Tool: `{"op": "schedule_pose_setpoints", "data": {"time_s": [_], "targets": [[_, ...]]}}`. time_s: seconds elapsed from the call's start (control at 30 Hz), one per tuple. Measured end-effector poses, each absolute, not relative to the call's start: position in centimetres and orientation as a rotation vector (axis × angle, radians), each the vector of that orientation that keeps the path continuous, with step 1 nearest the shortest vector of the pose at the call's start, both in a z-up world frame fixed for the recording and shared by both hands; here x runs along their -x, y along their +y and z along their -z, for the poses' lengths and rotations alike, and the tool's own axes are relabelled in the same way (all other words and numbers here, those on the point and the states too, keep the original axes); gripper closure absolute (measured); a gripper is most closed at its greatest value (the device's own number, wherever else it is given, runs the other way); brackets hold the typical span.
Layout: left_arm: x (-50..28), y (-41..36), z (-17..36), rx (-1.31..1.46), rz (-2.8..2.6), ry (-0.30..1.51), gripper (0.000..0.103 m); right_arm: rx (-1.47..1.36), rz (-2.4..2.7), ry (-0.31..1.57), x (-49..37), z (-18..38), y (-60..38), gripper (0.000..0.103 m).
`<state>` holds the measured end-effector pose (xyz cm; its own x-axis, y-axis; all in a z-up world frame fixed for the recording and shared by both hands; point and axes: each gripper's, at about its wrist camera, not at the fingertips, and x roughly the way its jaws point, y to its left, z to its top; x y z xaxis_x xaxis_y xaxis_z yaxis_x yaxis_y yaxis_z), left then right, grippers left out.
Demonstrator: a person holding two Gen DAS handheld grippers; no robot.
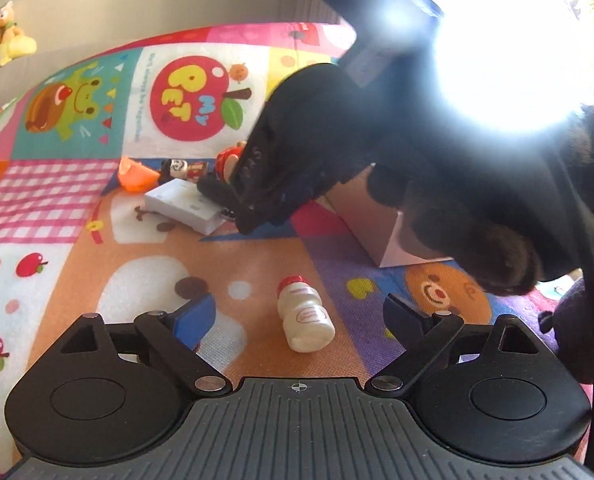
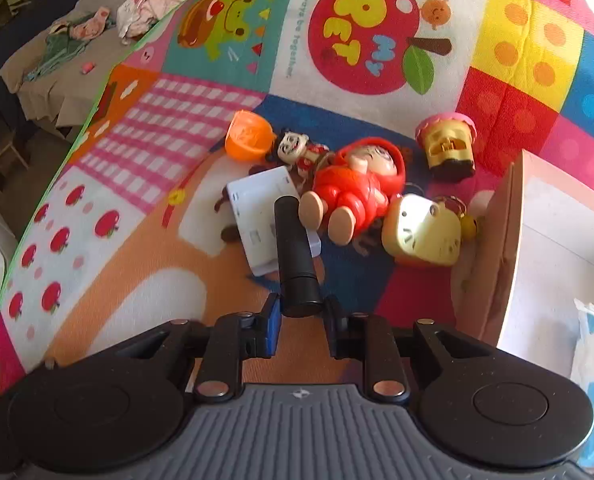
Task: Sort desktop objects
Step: 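Grasp the black foam tube with the right gripper and lift it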
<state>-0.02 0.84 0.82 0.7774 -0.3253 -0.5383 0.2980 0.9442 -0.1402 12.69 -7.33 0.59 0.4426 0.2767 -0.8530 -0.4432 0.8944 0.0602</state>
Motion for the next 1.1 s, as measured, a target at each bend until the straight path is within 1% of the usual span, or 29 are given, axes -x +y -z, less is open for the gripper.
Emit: {"op": "schedule_pose_setpoints", "data": {"time_s": [0.27, 0.43, 0.57, 0.6, 0.67, 0.73, 0.8, 0.9, 1.0, 1.1], "targets": [[0.0, 0.4, -0.8, 0.017, 0.320, 0.597, 0.008, 0.232, -0.518, 0.995, -7.0, -2.3, -10.1, 0.081], [0.0, 0.1, -0.9, -0.011, 0.298, 0.595, 0.008, 0.184, -0.545, 0.975, -3.8, -4.4, -13.2, 0.081], [0.2, -0.3, -0.9, -0.034, 0.289, 0.607, 0.008, 0.162, -0.549, 0.990, -0.7, -4.5, -16.2, 0.080], [0.1, -0.4, -0.9, -0.038, 0.286, 0.609, 0.008, 0.167, -0.541, 0.980, 0.1, -4.2, -16.9, 0.079], [0.2, -0.6, -0.8, -0.050, 0.275, 0.615, 0.008, 0.166, -0.502, 0.951, 1.0, -3.6, -18.1, 0.068], [0.2, -0.8, -0.8, -0.067, 0.264, 0.619, 0.008, 0.119, -0.467, 0.908, 1.5, -3.0, -19.7, 0.065], [0.1, -1.0, -0.8, -0.079, 0.256, 0.625, 0.008, 0.049, -0.456, 0.869, 1.5, -2.5, -20.8, 0.065], [-0.3, -1.1, -0.6, -0.080, 0.241, 0.649, 0.007, -0.067, -0.483, 0.800, 1.3, -2.7, -21.7, 0.060], [-0.5, -1.1, -0.5, -0.084, 0.222, 0.672, 0.007, -0.122, -0.532, 0.697, 1.6, -4.0, -21.5, 0.051], [-0.6, -1.3, -0.4, -0.099, 0.203, 0.681, 0.007, -0.095, -0.562, 0.593, 2.9, -5.8, -21.4, 0.043]]}}
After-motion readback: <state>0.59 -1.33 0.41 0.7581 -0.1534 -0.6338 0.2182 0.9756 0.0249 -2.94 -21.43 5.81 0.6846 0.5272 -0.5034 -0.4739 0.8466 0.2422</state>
